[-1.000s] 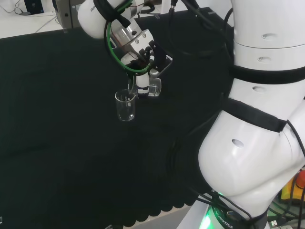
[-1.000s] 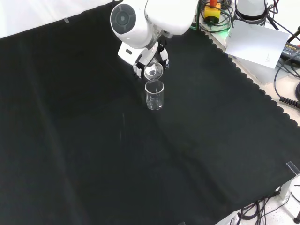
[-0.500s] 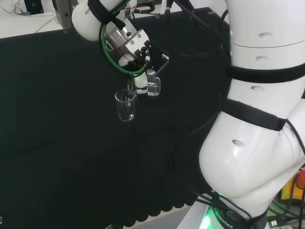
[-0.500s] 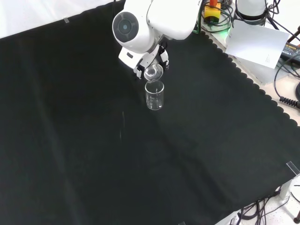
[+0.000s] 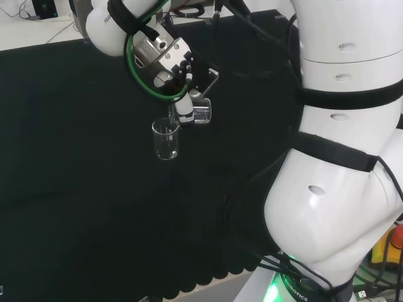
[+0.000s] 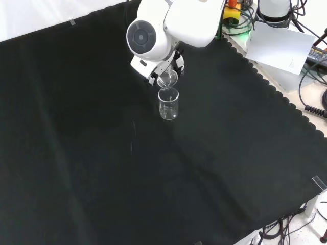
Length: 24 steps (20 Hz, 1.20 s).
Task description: Pour the water from the handheld beaker into the one on the table.
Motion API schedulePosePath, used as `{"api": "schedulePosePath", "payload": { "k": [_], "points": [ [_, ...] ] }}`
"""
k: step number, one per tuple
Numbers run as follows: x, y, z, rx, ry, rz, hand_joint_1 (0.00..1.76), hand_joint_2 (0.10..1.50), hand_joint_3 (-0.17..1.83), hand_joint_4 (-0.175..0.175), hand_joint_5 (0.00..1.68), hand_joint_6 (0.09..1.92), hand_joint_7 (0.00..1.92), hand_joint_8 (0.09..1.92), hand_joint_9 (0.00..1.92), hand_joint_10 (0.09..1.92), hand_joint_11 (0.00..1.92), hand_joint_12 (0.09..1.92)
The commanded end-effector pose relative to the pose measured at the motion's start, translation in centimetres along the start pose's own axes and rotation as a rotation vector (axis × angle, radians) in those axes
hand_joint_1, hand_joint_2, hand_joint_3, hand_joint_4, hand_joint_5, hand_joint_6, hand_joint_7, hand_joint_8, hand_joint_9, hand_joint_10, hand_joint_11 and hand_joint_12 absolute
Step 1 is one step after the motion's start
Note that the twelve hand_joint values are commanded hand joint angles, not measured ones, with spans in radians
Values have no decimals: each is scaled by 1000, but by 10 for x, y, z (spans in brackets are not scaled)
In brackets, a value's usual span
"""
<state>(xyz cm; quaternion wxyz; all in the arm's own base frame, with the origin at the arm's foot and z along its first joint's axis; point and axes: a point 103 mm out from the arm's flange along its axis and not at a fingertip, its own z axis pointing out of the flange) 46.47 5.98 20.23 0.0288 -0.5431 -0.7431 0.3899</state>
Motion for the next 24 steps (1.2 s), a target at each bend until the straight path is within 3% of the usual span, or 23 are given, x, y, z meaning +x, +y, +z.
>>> {"api": "schedulePosePath", "payload": {
  "k": [1,24],
  "points": [
    [2,-2,-5,15,-28,12,1330,631,590,-175,1457,261,1522,205,1810,87,1514,494],
    [7,1,-17,81,-120,47,1330,637,580,-175,1458,254,1523,197,1811,87,1508,494]
  ]
}}
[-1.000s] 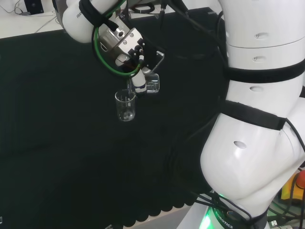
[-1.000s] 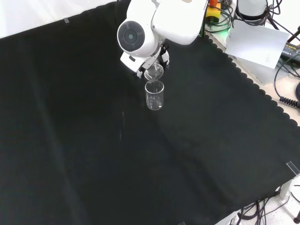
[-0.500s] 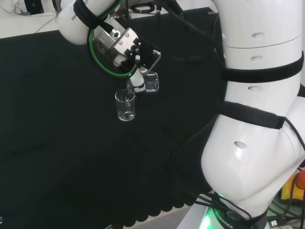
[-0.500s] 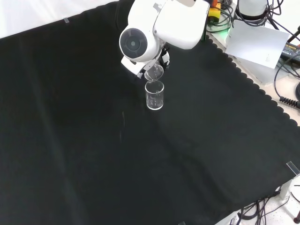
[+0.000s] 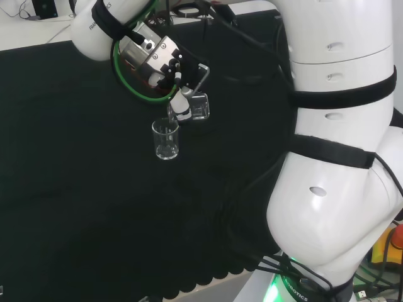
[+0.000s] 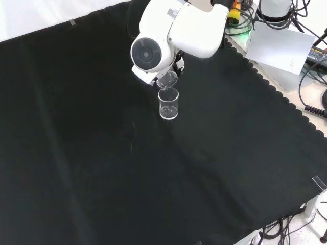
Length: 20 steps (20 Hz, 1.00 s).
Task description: Pour the water from the handheld beaker into the one on the table.
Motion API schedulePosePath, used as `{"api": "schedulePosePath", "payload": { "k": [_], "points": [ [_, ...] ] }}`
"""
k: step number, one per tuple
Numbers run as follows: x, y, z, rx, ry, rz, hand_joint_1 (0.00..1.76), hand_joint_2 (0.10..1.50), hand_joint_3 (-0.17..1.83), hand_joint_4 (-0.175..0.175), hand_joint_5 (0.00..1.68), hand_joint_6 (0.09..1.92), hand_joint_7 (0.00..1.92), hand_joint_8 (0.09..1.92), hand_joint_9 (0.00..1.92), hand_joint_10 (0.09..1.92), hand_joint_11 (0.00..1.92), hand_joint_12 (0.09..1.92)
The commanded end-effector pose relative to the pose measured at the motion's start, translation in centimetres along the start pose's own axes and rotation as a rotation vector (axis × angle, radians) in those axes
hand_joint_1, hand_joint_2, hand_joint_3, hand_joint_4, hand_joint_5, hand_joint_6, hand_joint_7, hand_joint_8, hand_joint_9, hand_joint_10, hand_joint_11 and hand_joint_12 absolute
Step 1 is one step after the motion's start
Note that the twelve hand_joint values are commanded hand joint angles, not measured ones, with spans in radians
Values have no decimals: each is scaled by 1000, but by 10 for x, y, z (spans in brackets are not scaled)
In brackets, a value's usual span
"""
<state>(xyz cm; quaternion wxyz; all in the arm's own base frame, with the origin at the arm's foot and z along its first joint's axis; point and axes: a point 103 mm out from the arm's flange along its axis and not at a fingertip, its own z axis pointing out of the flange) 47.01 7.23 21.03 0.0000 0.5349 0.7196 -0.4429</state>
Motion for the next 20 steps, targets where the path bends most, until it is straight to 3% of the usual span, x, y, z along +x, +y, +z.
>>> {"api": "schedulePosePath", "payload": {
  "k": [1,20],
  "points": [
    [2,-1,-2,17,-17,10,1330,637,579,-175,1458,254,1523,197,1810,87,1508,494],
    [5,3,-7,80,-66,41,1329,641,572,-175,1460,247,1525,189,1809,87,1512,494]
  ]
}}
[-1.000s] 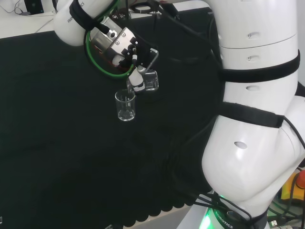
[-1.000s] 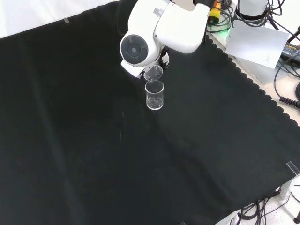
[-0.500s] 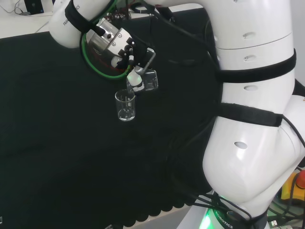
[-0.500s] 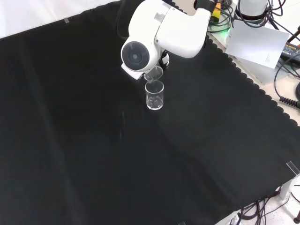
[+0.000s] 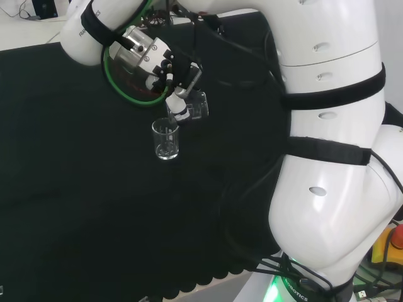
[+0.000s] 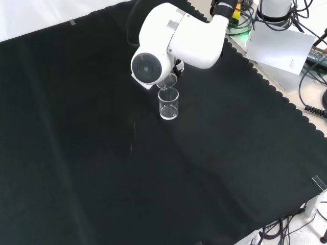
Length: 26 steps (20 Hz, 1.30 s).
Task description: Pour the water from the handheld beaker into the one on the table.
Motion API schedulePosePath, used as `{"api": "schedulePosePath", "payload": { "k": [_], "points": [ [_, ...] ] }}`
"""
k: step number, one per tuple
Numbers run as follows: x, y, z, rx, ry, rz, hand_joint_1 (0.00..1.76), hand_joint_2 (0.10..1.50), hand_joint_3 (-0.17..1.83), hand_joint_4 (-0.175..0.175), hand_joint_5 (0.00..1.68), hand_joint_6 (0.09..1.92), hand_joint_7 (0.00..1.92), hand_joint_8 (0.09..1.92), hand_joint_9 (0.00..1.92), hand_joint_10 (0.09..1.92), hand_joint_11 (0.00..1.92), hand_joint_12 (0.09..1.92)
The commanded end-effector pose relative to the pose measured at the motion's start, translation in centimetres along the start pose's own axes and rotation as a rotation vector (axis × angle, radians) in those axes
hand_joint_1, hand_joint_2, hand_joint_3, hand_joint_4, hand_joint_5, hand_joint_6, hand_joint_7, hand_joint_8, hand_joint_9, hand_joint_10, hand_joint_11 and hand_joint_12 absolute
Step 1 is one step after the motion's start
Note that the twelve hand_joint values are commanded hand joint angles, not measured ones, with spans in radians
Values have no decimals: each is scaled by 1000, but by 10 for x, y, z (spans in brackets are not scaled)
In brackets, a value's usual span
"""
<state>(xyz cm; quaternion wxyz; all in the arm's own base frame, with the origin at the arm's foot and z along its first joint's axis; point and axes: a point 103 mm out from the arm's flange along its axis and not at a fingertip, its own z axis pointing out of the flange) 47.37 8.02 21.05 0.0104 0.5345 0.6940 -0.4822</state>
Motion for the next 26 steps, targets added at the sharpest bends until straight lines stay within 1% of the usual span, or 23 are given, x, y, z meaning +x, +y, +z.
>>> {"api": "schedulePosePath", "payload": {
  "k": [1,3,14,17,19,21,25,26],
  "points": [
    [1,1,0,18,-7,7,1329,641,571,-175,1460,247,1525,189,1809,87,1512,494],
    [1,1,-2,28,-5,6,1329,641,571,-175,1460,246,1526,188,1809,87,1511,493],
    [2,-1,-6,29,-9,9,1329,643,567,-175,1461,243,1527,183,1810,87,1512,492],
    [3,-1,-7,5,11,3,1329,644,566,-175,1462,242,1528,182,1811,87,1512,492],
    [0,-1,-5,-12,61,-14,1329,644,566,-175,1462,241,1528,181,1811,87,1513,492],
    [-4,-1,-1,-46,136,-40,1329,644,565,-175,1462,240,1528,180,1811,87,1513,492],
    [-13,-2,4,-142,274,-92,1329,645,564,-175,1462,239,1529,178,1811,87,1515,493],
    [-15,-3,6,-166,297,-103,1329,645,564,-175,1462,239,1529,178,1811,87,1516,493]
  ]
}}
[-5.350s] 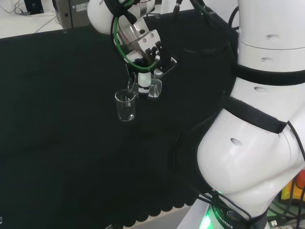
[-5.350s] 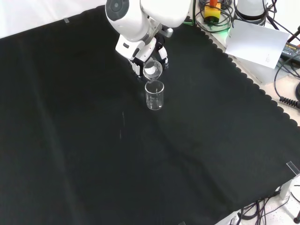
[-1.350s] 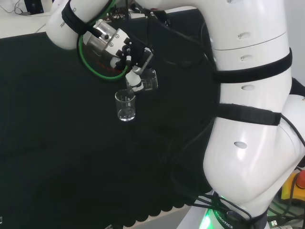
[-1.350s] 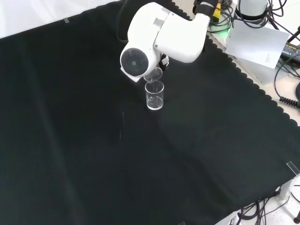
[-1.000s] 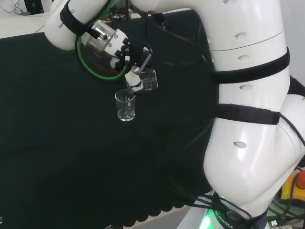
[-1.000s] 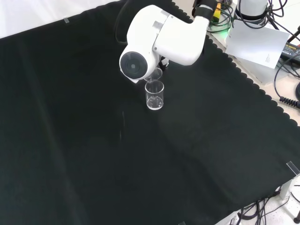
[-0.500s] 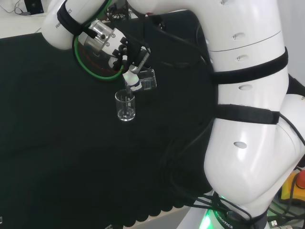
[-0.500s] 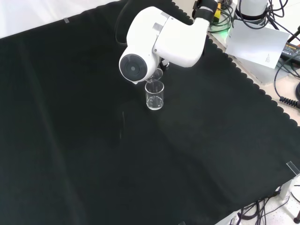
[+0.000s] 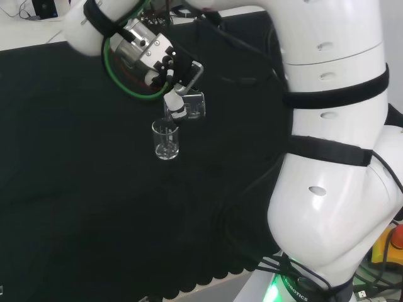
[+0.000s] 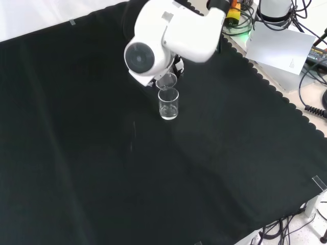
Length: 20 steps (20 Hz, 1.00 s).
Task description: Pour the water from the handheld beaker into the one on the table.
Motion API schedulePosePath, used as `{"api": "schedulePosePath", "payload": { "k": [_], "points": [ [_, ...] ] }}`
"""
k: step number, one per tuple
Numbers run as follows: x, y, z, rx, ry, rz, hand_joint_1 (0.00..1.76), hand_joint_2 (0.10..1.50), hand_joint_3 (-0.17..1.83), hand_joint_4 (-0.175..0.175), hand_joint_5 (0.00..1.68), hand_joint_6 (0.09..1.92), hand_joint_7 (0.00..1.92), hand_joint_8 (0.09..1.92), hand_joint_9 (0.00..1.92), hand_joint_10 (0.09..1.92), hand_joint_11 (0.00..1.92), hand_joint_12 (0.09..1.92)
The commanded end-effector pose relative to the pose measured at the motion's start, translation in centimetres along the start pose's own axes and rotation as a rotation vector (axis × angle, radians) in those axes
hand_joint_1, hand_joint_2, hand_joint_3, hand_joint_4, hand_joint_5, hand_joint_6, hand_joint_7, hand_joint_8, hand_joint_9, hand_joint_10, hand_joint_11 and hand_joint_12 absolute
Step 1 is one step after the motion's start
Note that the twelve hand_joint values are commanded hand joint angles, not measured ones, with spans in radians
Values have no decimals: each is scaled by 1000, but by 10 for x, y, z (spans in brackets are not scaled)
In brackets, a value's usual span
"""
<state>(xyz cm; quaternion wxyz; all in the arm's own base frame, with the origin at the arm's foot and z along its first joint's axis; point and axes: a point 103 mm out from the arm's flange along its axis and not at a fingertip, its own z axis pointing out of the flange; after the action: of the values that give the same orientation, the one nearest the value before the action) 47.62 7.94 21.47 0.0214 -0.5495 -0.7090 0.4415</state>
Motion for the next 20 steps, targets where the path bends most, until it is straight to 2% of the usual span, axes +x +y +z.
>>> {"api": "schedulePosePath", "payload": {
  "k": [1,4,8,20],
  "points": [
    [-15,-3,8,-157,216,-90,1329,645,564,-175,1462,239,1529,178,1811,87,1516,493],
    [-21,-3,13,-225,264,-111,1329,646,563,-175,1462,238,1529,177,1811,87,1517,493],
    [-27,0,18,-283,307,-133,1329,647,562,-175,1463,238,1529,176,1810,87,1517,493],
    [-45,18,44,-515,493,-161,1328,651,554,-175,1462,236,1529,172,1804,87,1507,487]
  ]
}}
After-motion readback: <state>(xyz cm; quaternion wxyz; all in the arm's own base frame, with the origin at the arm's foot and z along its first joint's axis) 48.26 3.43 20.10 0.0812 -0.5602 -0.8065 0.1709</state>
